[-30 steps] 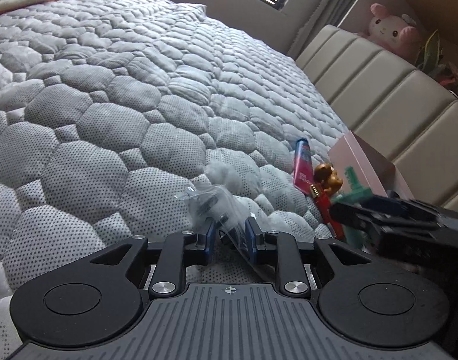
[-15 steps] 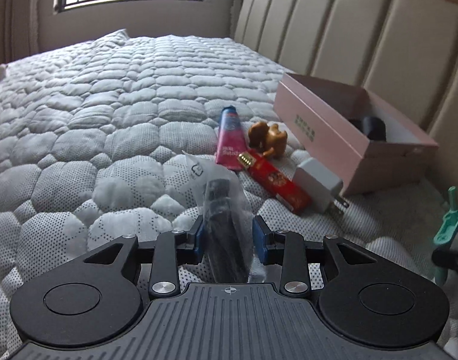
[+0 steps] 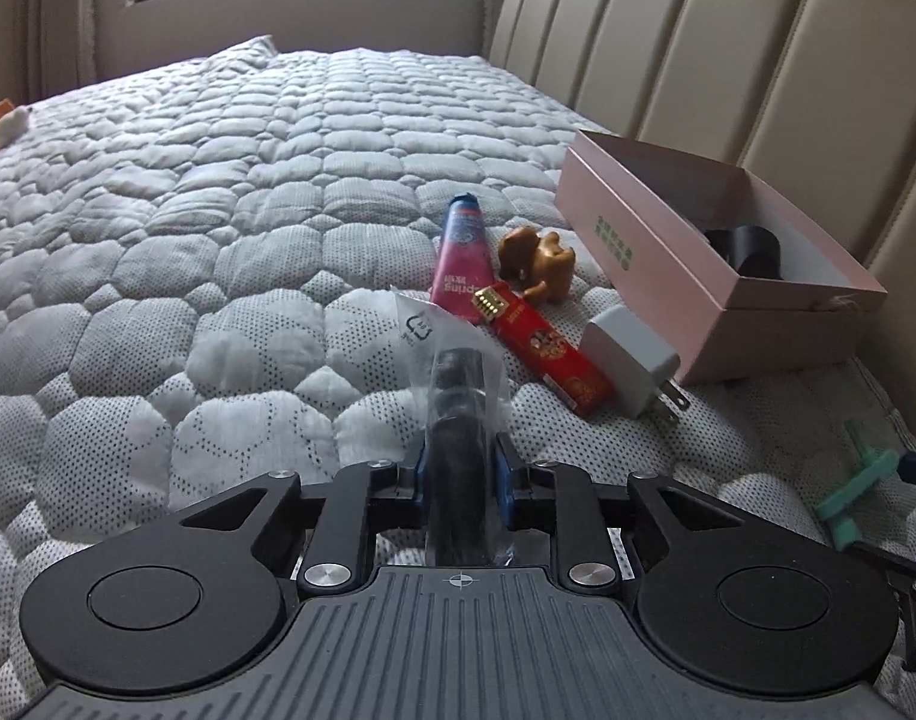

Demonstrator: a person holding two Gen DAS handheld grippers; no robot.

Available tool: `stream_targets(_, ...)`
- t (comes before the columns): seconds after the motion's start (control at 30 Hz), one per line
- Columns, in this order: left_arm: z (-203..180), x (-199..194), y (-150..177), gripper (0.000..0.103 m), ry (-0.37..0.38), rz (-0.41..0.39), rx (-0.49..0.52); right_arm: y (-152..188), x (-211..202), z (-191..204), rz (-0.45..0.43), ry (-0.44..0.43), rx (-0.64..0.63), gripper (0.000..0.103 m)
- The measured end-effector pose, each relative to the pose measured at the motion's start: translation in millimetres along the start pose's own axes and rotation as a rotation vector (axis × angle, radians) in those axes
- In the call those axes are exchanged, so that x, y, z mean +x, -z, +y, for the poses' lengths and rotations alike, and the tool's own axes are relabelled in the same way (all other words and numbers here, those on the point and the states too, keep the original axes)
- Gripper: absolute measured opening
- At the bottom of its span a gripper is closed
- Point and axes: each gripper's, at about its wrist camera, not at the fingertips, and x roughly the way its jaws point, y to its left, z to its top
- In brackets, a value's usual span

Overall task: Organize rigid objects
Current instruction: 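Grasp the green plastic toy with the right tool while the left tool holds the bag, then drop the clear bag in the pink box with left tool while right drops green toy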

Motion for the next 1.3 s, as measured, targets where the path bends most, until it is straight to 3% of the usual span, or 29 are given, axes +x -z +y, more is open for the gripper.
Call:
stream_targets(0.3, -19.3, -42.8, 28.8, 0.023, 0.132, 0.055, 0.028, -11.3, 32.3, -10.2, 0.083, 0.012, 0.057, 0.083)
stream_targets(0.33, -23.1, -47.2, 32.0, 0.023, 0.146, 0.058, 0.034, -11.7, 32.4, -10.3, 0.085, 0.011, 0.057, 0.078)
stream_targets(0.37, -26.7, -51.0, 34.2, 0.023, 0.159, 0.06, 0.041, -11.8, 30.3, -8.9, 0.081, 0.009, 0.048, 0.071)
stream_targets(0.7, -68.7, -78.8, 39.9, 0.023, 0.34, 0.094, 0.126, -16.6, -40.6, -18.1, 0.027, -0.01, 0.001, 0.071)
stream_targets(0.87, -90.7, -70.5, 6.9, 0.023, 0.407, 0.056, 0.126, -11.7, -70.1, -29.4, -0.003, 0.026, -0.004, 0.071)
stream_targets(1.13, -124.9, -24.2, -108.1, 0.025, 0.364, -0.183, 0.073, 1.9, -89.8, -35.6, -0.03, 0.015, 0.019, 0.07)
stream_targets(1.3, -133.9, 47.8, -129.9, 0.031, 0.318, -0.084, -0.022, 6.6, -93.0, -36.4, -0.051, 0.01, 0.017, 0.07)
